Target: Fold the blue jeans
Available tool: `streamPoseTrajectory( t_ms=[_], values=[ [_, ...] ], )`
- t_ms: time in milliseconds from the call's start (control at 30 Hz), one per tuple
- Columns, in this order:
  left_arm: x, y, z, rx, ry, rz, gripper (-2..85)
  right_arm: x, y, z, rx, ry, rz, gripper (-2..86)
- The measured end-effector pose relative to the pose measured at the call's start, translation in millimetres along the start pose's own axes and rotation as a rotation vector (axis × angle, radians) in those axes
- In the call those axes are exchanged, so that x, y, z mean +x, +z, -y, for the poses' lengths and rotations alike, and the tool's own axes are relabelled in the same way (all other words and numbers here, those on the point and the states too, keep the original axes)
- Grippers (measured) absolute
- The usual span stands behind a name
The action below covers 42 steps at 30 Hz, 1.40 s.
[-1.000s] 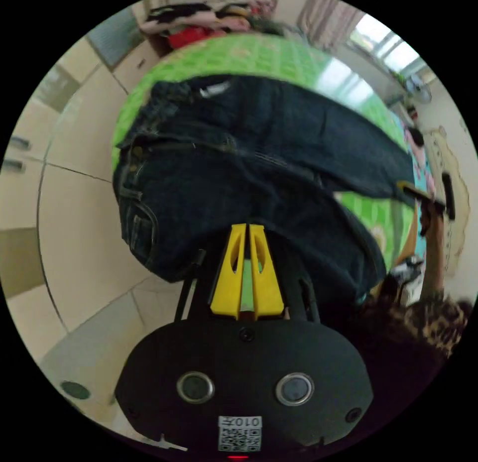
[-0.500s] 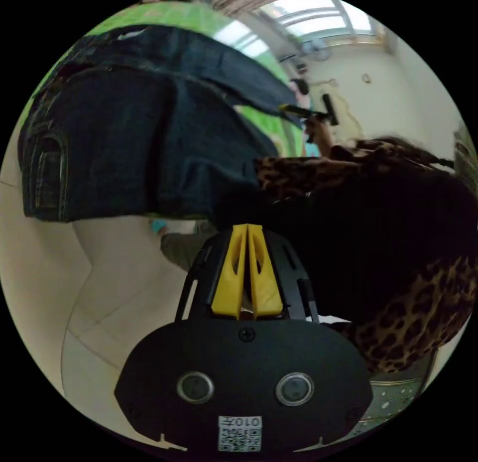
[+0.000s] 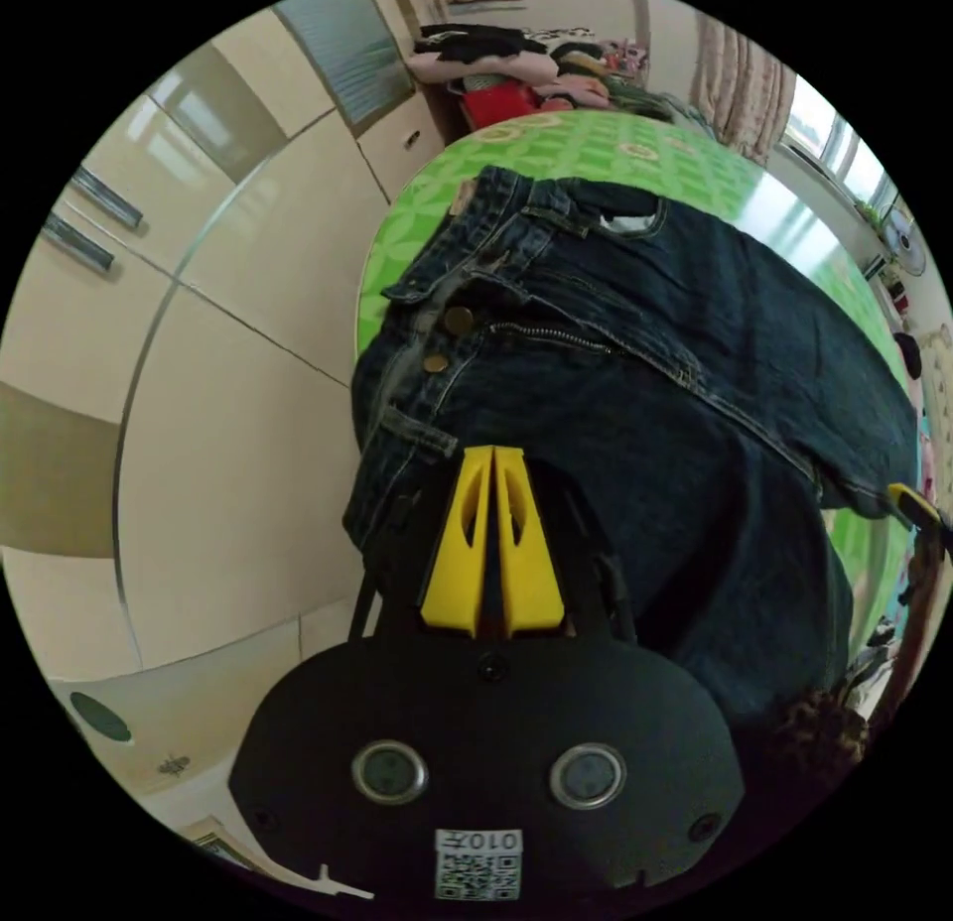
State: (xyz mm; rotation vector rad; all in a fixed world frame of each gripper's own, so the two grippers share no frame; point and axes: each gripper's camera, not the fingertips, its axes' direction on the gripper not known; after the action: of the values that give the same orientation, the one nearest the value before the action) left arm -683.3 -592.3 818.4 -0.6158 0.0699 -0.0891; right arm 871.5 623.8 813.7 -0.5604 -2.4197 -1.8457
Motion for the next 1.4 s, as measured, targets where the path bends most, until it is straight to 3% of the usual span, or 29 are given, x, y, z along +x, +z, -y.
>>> streamPoseTrajectory(
  t_ms=[400, 633, 733, 933, 1067, 1200, 1333, 1400],
  values=[
    [-7.5, 30.7, 82.7, 0.072, 0.054, -0.055, -0.4, -9.2, 28.2, 35.6, 0.007, 0.036, 0.01, 2.4],
    [-13.4, 61.1, 182.1, 0.057, -0.018, 0.015, -0.3, -9.1, 22.1, 37.7, 0.075, 0.089, -0.061, 2.5],
    [-8.2, 61.9, 184.2, 0.043, -0.084, 0.017, -0.3, -2.2, 21.5, 24.8, 0.075, 0.112, -0.082, 2.5],
    [4.2, 32.3, 76.1, 0.135, 0.035, -0.001, -0.3, 29.7, 20.7, -32.4, 0.048, 0.172, -0.105, 2.4],
    [-3.4, 17.7, -21.0, 0.136, 0.021, -0.116, -0.2, 71.6, 7.4, -76.6, 0.072, 0.264, -0.052, 2.5],
    [-25.2, 17.0, -92.5, 0.1, -0.12, -0.219, -0.2, 113.4, -10.8, -128.6, 0.117, 0.271, 0.22, 3.3],
    [-57.6, 27.7, -165.8, 0.054, -0.228, -0.402, -0.2, 95.7, 4.2, -166.6, 0.117, 0.012, 0.539, 3.1],
    [-73.7, 31.3, -196.2, 0.015, -0.285, -0.431, -0.2, 81.3, 19.2, -172.0, 0.054, -0.09, 0.572, 3.3]
  ],
)
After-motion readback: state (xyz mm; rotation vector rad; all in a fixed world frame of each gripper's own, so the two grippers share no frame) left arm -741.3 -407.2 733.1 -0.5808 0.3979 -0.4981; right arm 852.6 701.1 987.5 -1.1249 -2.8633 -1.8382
